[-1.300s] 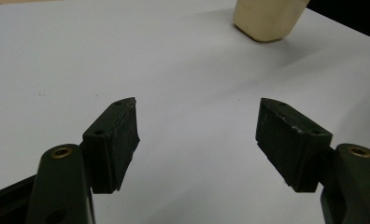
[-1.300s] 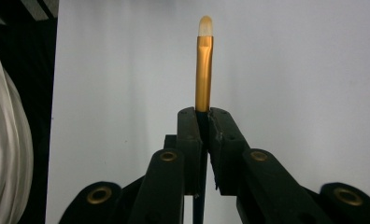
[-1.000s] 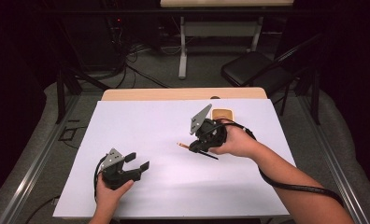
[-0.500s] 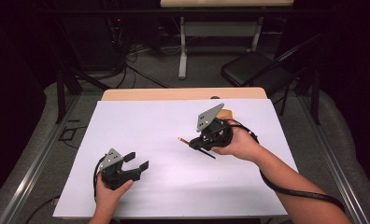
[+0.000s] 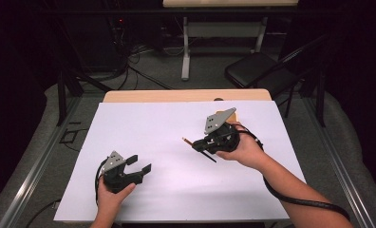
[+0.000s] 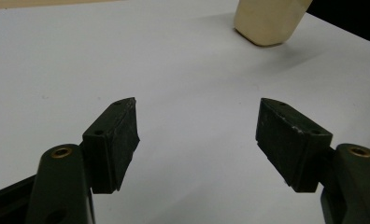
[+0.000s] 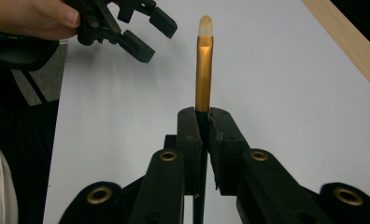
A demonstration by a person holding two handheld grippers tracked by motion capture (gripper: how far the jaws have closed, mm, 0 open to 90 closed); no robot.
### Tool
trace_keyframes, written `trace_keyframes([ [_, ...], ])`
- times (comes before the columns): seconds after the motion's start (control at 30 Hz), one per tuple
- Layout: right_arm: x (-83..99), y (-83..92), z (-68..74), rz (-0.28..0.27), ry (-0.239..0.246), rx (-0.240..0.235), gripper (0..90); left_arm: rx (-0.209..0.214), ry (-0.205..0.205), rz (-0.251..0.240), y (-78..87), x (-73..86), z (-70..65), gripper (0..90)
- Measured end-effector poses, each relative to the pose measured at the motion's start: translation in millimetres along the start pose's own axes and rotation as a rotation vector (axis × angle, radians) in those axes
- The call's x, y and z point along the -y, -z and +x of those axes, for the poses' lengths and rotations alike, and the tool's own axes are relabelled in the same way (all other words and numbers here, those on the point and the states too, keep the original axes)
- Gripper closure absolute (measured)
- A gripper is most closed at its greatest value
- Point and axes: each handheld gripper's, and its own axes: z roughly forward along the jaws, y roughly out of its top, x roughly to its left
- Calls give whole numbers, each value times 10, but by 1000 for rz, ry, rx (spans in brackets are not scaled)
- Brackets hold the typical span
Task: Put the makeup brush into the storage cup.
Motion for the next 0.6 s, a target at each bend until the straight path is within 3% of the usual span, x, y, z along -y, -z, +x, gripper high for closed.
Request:
trace_keyframes([
  [0.6,83,-6,61,-163,-66,44,833,4,4,1,-2,3,3,296],
])
